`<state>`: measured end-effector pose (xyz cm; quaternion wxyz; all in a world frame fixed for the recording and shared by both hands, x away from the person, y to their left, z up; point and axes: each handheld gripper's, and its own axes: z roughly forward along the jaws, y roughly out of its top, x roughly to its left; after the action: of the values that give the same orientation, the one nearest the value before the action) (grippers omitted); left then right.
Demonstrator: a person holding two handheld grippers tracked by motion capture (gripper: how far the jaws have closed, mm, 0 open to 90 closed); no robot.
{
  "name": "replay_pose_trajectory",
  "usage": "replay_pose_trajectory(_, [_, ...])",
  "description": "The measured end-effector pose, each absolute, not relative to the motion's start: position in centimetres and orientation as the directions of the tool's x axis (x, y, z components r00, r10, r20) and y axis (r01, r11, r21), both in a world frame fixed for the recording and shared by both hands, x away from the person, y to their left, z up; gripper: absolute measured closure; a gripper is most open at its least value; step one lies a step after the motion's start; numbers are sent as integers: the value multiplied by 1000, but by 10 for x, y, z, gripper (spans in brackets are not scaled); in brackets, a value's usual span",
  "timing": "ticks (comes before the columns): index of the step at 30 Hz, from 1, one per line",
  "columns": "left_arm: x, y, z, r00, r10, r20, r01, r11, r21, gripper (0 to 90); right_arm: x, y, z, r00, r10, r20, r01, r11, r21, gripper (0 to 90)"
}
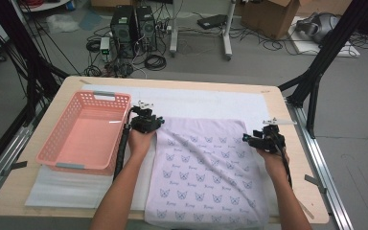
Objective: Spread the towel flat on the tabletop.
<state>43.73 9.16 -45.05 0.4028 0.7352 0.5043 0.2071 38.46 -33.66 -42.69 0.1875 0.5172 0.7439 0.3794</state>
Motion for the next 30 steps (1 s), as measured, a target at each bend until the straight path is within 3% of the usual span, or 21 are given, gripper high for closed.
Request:
replay_pose_trajectory(3, [437, 90, -450, 403, 911, -89, 569, -173, 804, 678, 403, -331, -431, -389, 917, 91, 644, 201, 738, 452])
replay_pose_trajectory(5, [437, 89, -450, 402, 913, -73, 568, -186, 802, 764, 416, -327, -436, -387, 919, 71, 657, 221, 720, 448])
replay_pose_trajectory(6, [437, 89, -451, 409, 909, -80, 573, -187, 798, 861, 421, -326, -439, -390, 918, 69, 667, 229, 709, 448])
replay_pose_trajectory(9, [439, 91, -450, 400, 910, -111, 580, -157, 799, 881, 430, -321, -444, -376, 926, 18, 653, 252, 714, 488])
replay_pose_trajectory(11, [441, 94, -450, 376, 917, -136, 582, -120, 804, 881, 434, -320, -445, -381, 925, 10, 644, 257, 721, 609])
replay_pose_trajectory(12, [443, 96, -449, 351, 922, -164, 587, -81, 805, 882, 436, -319, -444, -395, 918, 18, 640, 261, 722, 765])
replay_pose_trajectory(13, [447, 96, -446, 346, 921, -179, 605, -73, 793, 882, 439, -318, -443, -432, 901, 26, 637, 285, 716, 861])
replay_pose_trajectory(17, [458, 91, -428, 342, 920, -191, 568, -40, 822, 882, 453, -312, -438, -432, 901, -25, 641, 327, 695, 876])
replay_pose_trajectory(25, [471, 97, -426, 333, 919, -210, 542, -4, 840, 881, 466, -333, -424, -298, 955, -2, 582, 183, 792, 882])
replay_pose_trajectory(27, [470, 95, -426, 350, 917, -193, 529, -23, 848, 861, 466, -337, -420, -266, 964, 1, 565, 155, 810, 883])
replay_pose_trajectory(29, [470, 95, -426, 345, 912, -221, 544, -2, 839, 633, 467, -339, -421, -238, 971, -8, 564, 145, 813, 872])
replay_pose_trajectory(30, [469, 96, -425, 344, 910, -230, 554, 0, 832, 572, 468, -340, -423, -227, 974, 6, 579, 130, 805, 832])
